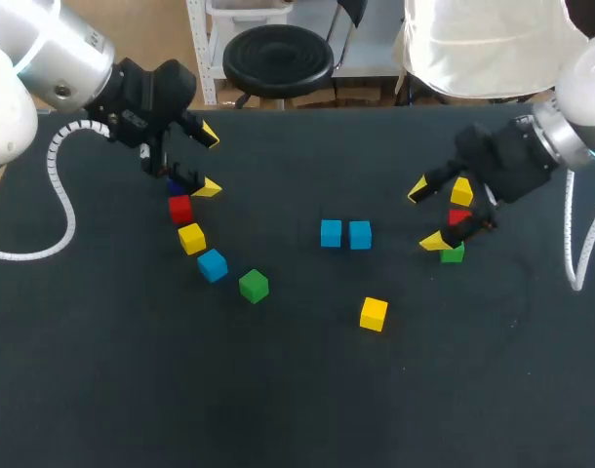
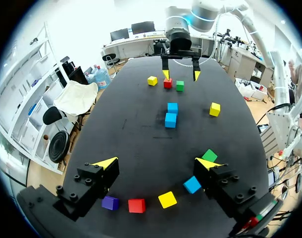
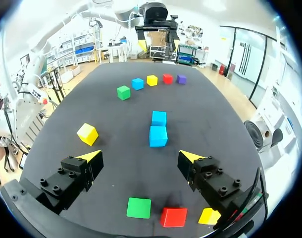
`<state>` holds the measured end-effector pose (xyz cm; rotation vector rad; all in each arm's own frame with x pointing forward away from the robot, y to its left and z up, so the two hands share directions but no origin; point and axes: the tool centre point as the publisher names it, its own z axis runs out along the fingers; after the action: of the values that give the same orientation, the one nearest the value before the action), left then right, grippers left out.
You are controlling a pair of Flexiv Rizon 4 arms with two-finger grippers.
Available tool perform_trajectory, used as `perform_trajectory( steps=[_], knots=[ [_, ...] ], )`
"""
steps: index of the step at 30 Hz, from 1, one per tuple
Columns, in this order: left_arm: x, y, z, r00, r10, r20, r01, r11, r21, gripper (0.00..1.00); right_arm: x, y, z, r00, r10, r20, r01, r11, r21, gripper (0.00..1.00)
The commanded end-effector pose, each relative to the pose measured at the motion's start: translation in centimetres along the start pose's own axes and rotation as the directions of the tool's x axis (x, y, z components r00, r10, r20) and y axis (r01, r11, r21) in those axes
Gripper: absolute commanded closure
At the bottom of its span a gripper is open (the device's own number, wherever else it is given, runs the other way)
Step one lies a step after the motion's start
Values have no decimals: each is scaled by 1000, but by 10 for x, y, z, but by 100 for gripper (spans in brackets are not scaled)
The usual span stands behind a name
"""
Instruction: Place the blue cubes, place green cubes on the blue cubes, place the yellow cubes on the green cubes, then place the red cubes on the yellow cubes, and place purple cube on the red cubes.
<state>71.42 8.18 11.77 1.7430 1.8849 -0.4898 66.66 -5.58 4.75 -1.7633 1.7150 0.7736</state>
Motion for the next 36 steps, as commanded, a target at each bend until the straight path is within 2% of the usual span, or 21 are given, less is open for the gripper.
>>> perform_trajectory(
  steps=[1, 8, 18, 26, 36],
  knots=[
    [0, 0, 0, 1000, 0, -2, 0, 1000, 1, 0, 0, 0, 0, 1000, -1, 2, 1, 1000, 0, 0],
    [0, 0, 0, 1000, 0, -2, 0, 1000, 1, 0, 0, 0, 0, 1000, -1, 2, 1, 1000, 0, 0],
    [0, 0, 0, 1000, 0, -2, 0, 1000, 1, 0, -10, -20, -8, 997, -72, 35, 73, 997, -26, 0],
    [0, 0, 0, 1000, 0, -2, 0, 1000, 1, 0, -12, -18, -20, 998, -64, 22, 65, 998, -26, 0],
    [0, 0, 0, 1000, 0, -2, 0, 1000, 1, 0, -12, -18, -20, 998, -64, 22, 65, 998, -26, 0]
  ],
)
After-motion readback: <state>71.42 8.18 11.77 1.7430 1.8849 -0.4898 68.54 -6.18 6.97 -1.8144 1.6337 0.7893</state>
